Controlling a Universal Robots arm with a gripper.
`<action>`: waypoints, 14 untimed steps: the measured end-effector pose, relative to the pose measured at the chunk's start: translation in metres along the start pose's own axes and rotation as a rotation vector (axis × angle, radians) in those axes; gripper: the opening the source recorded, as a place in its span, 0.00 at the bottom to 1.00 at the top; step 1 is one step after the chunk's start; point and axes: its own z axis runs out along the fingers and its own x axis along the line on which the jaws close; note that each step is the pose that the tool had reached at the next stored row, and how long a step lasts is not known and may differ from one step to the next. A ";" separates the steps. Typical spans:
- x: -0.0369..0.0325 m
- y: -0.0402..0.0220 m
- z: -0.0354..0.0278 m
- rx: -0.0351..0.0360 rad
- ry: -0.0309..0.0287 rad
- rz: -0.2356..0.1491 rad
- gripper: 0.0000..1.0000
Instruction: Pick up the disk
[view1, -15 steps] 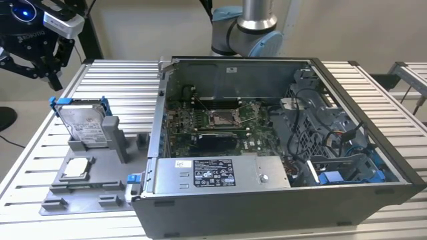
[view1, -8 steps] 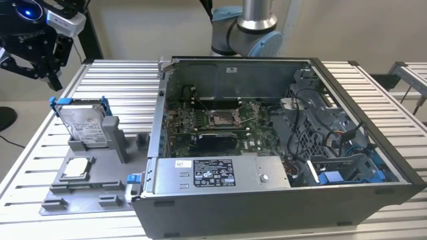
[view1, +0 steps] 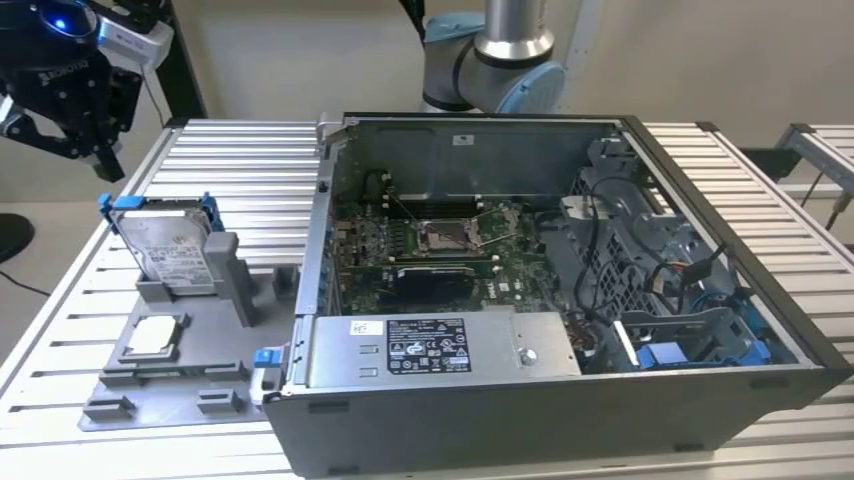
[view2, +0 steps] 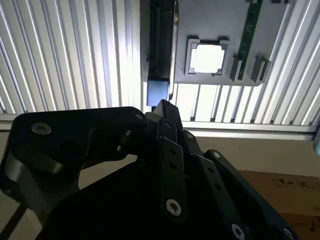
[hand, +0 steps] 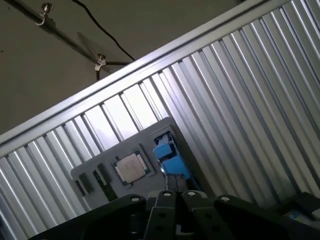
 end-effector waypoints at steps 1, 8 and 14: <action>0.0000 0.0001 0.0000 0.0000 0.0005 -0.013 0.00; 0.0003 0.0006 0.0001 0.0001 0.0035 -0.102 0.00; 0.0006 0.0011 0.0001 0.0002 0.0061 -0.177 0.00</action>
